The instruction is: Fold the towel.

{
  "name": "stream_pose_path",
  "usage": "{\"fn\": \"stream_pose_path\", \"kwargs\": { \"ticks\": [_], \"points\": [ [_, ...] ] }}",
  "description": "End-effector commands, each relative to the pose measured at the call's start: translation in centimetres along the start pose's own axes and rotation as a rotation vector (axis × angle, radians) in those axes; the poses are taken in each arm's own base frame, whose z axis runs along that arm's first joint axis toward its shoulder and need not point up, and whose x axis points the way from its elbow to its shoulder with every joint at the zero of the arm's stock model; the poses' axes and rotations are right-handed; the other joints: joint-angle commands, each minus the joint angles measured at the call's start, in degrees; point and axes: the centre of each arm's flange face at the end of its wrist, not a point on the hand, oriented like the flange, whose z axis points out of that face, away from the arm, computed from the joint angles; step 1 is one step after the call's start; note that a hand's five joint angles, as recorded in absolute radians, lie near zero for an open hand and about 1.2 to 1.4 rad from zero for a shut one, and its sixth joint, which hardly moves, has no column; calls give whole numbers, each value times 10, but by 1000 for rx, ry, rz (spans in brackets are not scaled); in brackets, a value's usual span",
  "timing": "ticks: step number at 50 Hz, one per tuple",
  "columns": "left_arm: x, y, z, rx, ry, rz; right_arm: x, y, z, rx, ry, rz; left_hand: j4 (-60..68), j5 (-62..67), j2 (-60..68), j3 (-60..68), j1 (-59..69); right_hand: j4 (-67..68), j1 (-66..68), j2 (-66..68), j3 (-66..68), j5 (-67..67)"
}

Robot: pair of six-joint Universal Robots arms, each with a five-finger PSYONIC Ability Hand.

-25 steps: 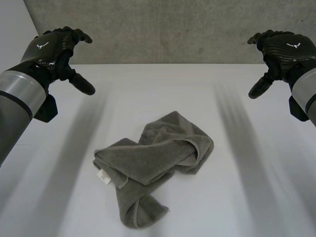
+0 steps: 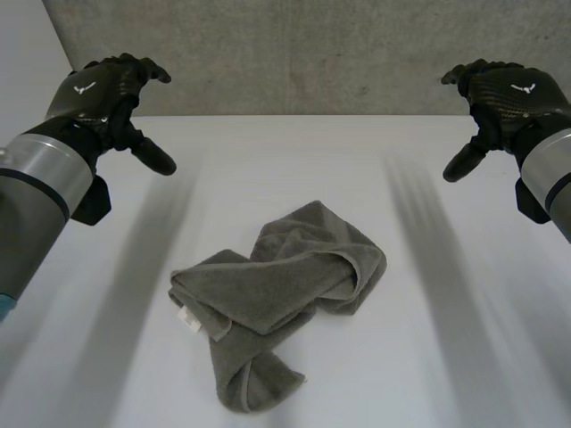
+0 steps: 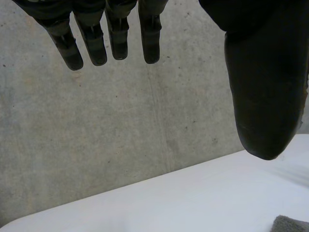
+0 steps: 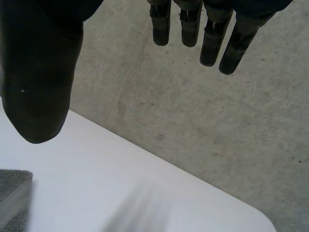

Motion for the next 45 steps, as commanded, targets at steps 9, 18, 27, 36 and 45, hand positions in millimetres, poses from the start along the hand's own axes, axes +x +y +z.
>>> {"fn": "stream_pose_path", "kwargs": {
  "ticks": [9, 18, 27, 36, 45],
  "points": [
    [9, 12, -3, -28, -18, 11, -7, 15, -2, -49, -40, 31, -14, 15, 14, -12, -2, -16, -13, -16, -11, -14],
    [22, 28, -9, -36, -34, 31, -16, 31, -5, -76, -84, 63, -38, 39, 38, -33, -4, -44, -36, -44, -30, -36],
    [22, 29, -7, -39, -34, 31, -16, 31, -4, -74, -86, 65, -38, 6, 5, -33, -37, -44, -36, -44, -30, -36],
    [22, 29, -7, -37, -34, 31, -15, 30, -3, -71, -86, 66, -38, -47, -48, -33, -90, -44, -36, -44, -30, -36],
    [22, 27, -6, -34, -34, 31, -15, 30, -3, -74, -91, 70, -38, -6, -6, -33, -48, -44, 22, 14, -30, 22]
  ]
}}
